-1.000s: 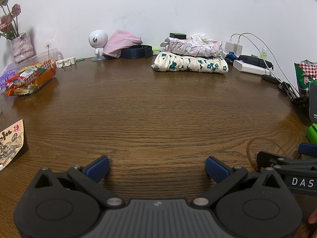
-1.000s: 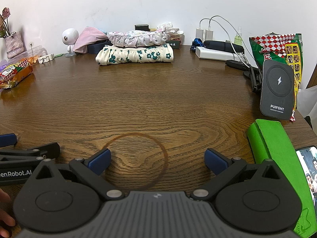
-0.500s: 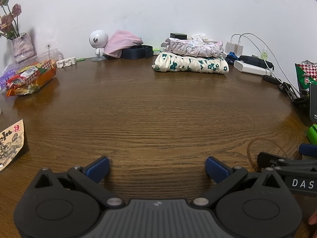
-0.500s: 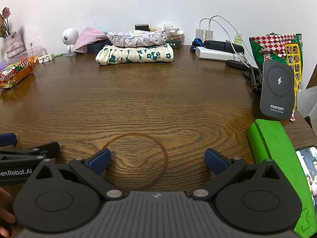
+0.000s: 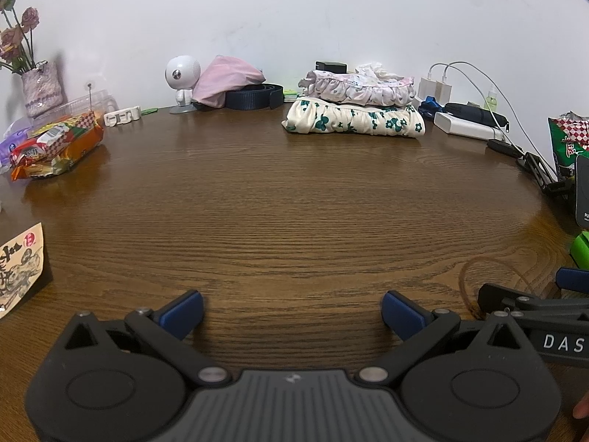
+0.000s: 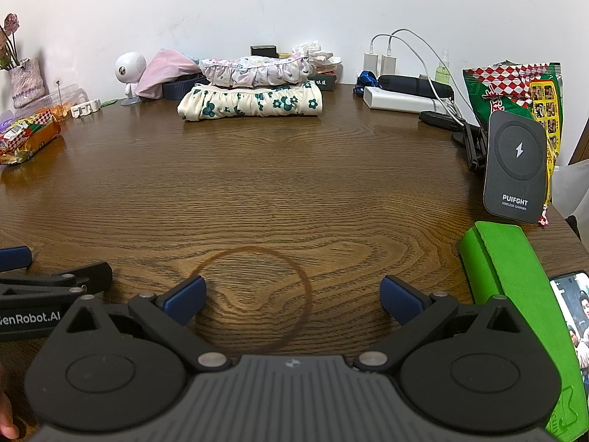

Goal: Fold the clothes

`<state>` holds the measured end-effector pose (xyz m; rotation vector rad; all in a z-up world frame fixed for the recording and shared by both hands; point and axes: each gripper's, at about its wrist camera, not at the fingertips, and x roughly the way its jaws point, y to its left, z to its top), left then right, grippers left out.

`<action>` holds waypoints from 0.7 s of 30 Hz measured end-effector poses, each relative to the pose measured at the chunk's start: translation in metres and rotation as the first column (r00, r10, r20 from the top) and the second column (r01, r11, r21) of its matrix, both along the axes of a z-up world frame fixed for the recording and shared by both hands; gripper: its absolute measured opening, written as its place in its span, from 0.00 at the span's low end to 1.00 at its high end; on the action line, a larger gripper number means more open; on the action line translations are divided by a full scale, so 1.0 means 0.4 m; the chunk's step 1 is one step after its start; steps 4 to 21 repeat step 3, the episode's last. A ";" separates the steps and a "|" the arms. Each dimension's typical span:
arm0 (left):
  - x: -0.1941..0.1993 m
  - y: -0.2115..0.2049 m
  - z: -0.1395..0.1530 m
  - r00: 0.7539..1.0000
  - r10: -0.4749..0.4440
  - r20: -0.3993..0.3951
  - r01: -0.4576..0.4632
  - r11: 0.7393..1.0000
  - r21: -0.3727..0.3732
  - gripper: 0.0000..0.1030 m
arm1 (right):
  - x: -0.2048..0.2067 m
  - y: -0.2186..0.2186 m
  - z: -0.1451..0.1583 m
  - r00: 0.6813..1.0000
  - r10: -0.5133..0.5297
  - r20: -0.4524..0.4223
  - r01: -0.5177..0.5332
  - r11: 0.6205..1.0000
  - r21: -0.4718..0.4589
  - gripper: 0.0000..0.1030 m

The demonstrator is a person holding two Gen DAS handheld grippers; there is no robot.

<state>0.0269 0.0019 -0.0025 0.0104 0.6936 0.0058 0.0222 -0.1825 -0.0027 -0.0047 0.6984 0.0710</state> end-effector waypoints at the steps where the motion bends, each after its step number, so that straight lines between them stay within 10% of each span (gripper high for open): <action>1: 0.000 0.000 0.000 1.000 0.000 0.000 0.000 1.000 0.000 1.00 | 0.000 0.000 0.000 1.000 0.000 0.000 0.000 1.000 0.000 0.99; 21: 0.000 -0.001 0.000 1.000 0.000 0.000 0.000 1.000 0.001 1.00 | 0.000 0.000 0.000 1.000 0.000 0.000 0.000 1.000 0.000 0.99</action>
